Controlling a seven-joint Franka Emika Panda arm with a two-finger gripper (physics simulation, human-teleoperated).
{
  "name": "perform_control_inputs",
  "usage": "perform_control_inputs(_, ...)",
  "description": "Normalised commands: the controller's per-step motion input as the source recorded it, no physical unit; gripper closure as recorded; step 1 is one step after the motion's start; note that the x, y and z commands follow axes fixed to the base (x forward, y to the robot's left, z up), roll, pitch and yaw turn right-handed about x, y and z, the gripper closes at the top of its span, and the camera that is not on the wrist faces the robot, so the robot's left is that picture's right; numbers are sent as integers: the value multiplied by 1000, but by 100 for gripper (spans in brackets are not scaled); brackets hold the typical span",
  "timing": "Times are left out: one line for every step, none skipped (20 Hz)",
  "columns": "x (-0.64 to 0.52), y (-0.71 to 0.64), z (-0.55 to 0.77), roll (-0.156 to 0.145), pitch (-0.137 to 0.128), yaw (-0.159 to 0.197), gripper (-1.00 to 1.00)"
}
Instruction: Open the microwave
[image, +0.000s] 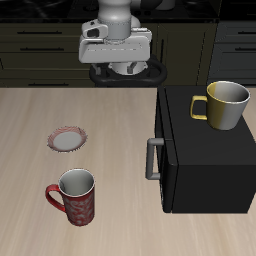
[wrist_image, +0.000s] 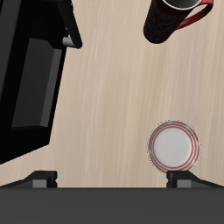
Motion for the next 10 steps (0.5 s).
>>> perform_control_inputs(572, 222, 39, 111, -21, 192, -100)
perform_control_inputs(444, -86, 1, -85, 71, 65, -100)
perform_control_inputs(39, -74, 15, 0, 0, 0, -100)
perform_control_inputs(285, 27, 17, -6, -36, 38, -100)
perform_control_inputs(439, 146, -62, 90, 53, 165, -100)
perform_control_inputs(318, -39, 37, -55, 5, 57, -100)
perform_control_inputs(355, 96, -9, -28, 35, 29, -100)
perform_control_inputs(311, 203, 2, 17, -26, 154, -100)
perform_control_inputs(426, -39, 70, -97, 6, -2, -100)
perform_control_inputs(236, 226, 35, 73, -38, 92, -100)
